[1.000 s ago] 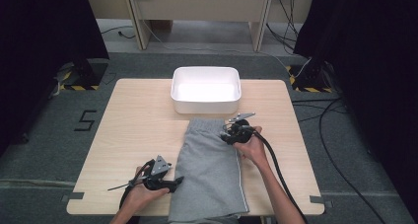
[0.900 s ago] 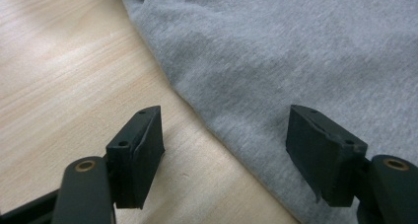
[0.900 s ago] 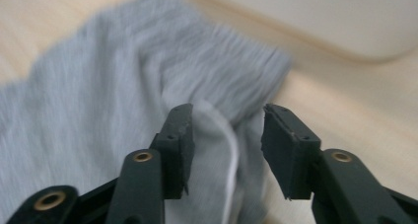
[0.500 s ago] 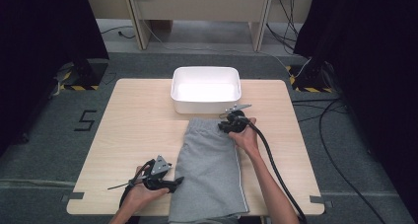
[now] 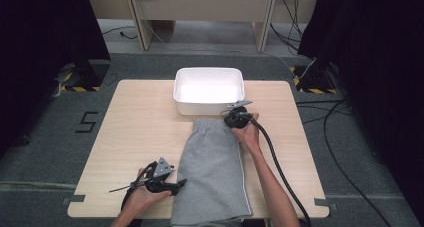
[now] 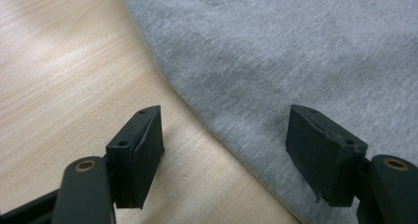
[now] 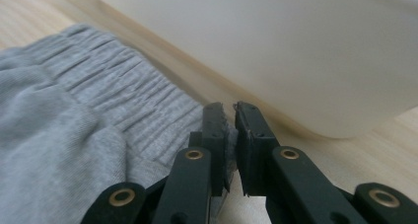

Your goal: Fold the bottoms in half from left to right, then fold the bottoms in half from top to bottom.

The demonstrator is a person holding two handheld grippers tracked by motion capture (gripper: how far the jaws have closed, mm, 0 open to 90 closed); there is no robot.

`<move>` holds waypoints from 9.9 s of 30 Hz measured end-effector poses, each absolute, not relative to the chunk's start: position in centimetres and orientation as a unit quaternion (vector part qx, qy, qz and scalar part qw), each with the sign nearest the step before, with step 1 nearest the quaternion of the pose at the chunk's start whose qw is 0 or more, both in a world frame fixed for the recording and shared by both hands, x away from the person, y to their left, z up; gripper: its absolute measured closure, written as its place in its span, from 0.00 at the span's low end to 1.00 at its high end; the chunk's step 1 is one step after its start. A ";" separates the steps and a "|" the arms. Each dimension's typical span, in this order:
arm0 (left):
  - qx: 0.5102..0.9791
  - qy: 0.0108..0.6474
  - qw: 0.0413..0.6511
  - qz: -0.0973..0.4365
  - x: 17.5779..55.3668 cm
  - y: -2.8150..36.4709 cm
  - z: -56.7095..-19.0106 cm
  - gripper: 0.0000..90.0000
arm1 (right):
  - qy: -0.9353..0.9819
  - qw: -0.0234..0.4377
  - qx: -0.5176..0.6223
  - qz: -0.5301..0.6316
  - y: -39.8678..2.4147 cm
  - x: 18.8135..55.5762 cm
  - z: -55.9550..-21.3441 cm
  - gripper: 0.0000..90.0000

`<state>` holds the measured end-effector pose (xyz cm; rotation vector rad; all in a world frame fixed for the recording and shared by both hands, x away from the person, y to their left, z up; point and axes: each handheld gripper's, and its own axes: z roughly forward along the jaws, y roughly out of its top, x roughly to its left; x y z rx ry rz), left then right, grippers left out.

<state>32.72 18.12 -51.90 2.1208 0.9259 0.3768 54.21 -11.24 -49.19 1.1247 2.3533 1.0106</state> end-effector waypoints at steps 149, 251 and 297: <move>0.784 0.475 0.382 0.118 51.0 13.7 -49.5 0.24 | 0.817 0.109 0.422 0.377 -13.7 50.8 -47.7 0.35; 0.840 0.290 0.431 0.157 36.5 15.9 -47.4 0.76 | 0.825 0.133 0.277 0.474 -13.6 36.7 -47.1 0.85; 0.800 0.368 0.457 0.127 39.6 18.1 -46.6 0.57 | 0.821 0.112 0.319 0.459 -15.0 39.9 -46.3 0.56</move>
